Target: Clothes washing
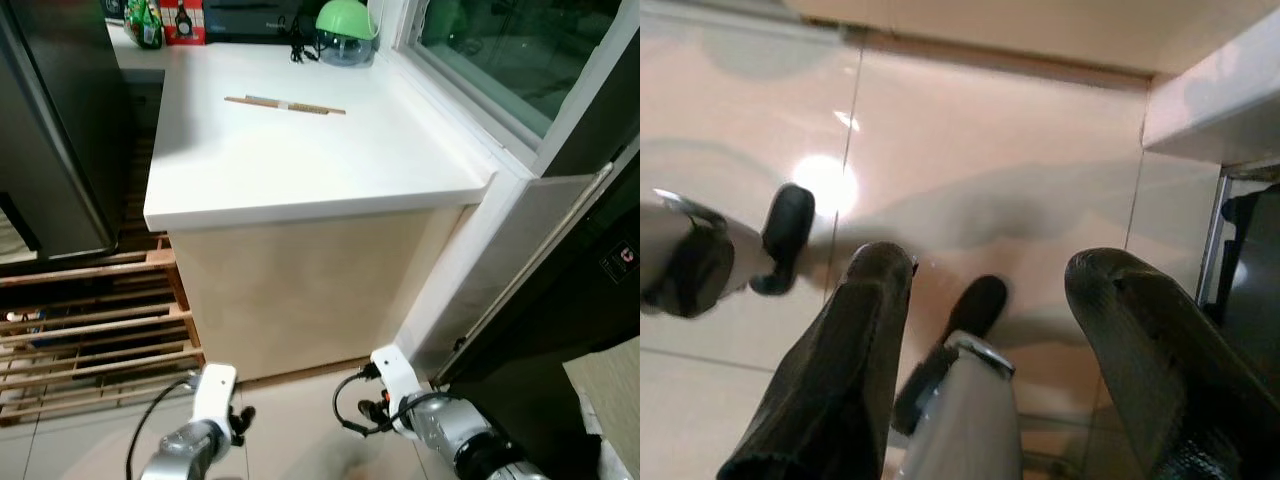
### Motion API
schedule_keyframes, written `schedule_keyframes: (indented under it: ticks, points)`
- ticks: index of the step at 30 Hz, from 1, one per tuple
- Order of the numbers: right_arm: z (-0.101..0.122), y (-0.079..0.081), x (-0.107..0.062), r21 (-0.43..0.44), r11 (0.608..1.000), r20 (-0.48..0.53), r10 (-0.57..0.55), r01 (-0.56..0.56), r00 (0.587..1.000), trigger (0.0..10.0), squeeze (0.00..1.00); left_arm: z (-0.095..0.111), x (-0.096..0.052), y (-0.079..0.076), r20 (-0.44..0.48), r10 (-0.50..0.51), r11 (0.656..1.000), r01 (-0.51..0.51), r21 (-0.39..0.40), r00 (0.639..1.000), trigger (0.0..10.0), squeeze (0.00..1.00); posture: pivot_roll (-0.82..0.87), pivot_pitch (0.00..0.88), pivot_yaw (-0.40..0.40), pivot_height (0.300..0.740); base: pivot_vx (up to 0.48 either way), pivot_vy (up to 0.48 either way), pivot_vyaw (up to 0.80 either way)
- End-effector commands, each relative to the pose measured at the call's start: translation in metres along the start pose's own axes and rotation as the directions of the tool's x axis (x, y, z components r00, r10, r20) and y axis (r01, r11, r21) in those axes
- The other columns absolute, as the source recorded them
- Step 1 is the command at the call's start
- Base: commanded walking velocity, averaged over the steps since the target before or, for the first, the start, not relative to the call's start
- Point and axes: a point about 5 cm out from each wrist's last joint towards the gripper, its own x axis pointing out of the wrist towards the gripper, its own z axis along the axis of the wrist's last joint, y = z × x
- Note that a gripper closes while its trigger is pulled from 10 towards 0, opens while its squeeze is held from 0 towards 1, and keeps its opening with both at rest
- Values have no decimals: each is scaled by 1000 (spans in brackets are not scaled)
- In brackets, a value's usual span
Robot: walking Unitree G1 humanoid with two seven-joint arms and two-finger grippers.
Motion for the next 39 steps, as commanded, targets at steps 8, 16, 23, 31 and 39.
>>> schedule_keyframes:
  ticks: [8, 16, 23, 31, 39]
  points:
    - [-35, -6, 5, 45, 998, -63, -46, 49, 997, 10000, 0, -26, 2, -2, -40, 65, 994, -68, -87, 997, 10000, 0, 131, 0, -110, 740, 0, 0, 0]
    - [-40, -7, 5, 307, 948, -17, -78, 80, 997, 10000, 0, -10, 2, 1, 95, 103, 992, -95, -77, 990, 10000, 0, 118, 0, -87, 740, 0, 0, 0]
    - [-70, -4, 3, 449, 888, -127, -41, 95, 991, 10000, 0, -17, 0, 8, 79, 117, 985, -105, -135, 990, 10000, 0, 66, 0, -1, 740, 0, 0, 0]
    - [-66, -2, 4, 398, 916, -59, -28, 49, 998, 10000, 0, -15, 1, 9, 91, 109, 985, -95, -145, 990, 10000, 0, 51, 0, 5, 740, 362, 0, 400]
    - [-52, -1, 6, 327, 945, -26, 2, 7, 1000, 10000, 0, -13, 2, 8, 104, 120, 981, -102, -166, 987, 10000, 0, 96, 0, -50, 740, 426, 0, 717]
